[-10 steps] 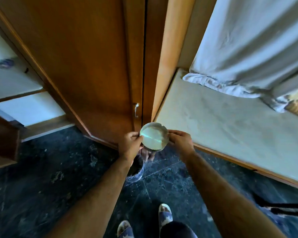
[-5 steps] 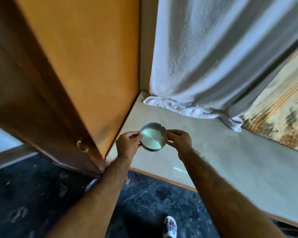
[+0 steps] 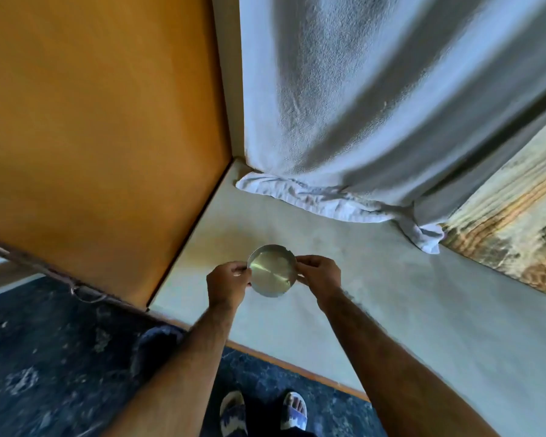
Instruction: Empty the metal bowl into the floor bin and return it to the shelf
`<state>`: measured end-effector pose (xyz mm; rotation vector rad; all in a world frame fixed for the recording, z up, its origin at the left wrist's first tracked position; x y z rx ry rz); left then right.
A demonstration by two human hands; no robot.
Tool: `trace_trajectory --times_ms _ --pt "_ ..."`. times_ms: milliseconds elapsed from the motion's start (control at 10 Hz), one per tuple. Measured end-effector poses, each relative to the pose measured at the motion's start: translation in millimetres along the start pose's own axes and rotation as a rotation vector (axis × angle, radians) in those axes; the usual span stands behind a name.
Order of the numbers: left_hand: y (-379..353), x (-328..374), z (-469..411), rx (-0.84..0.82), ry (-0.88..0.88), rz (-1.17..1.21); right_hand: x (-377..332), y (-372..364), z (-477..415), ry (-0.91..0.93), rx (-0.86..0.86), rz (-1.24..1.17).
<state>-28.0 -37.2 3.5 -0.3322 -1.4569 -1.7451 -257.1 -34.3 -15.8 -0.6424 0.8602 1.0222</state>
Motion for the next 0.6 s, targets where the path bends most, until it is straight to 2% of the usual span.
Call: trace_trajectory --times_ms 400,500,600 --pt "-26.5 -17.2 -14.1 -0.097 0.063 0.051 19.9 0.1 -10.9 -0.039 0.035 0.054" --pt "-24.3 -12.4 -17.1 -0.126 -0.01 0.015 11.3 -1.8 -16.5 0.043 -0.016 0.235" --pt "-1.1 9.8 -12.9 -0.087 -0.133 -0.186 -17.6 -2.1 -12.7 0.165 -0.047 0.502"
Point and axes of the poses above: each hand's wrist, its own z-axis away from the middle knuckle, its own y-axis out of the back of the hand, x = y × z, the point moved 6 cm from there along -z, towards the middle knuckle, and after that the axes turned 14 degrees about -z, right-handed, at the moved point
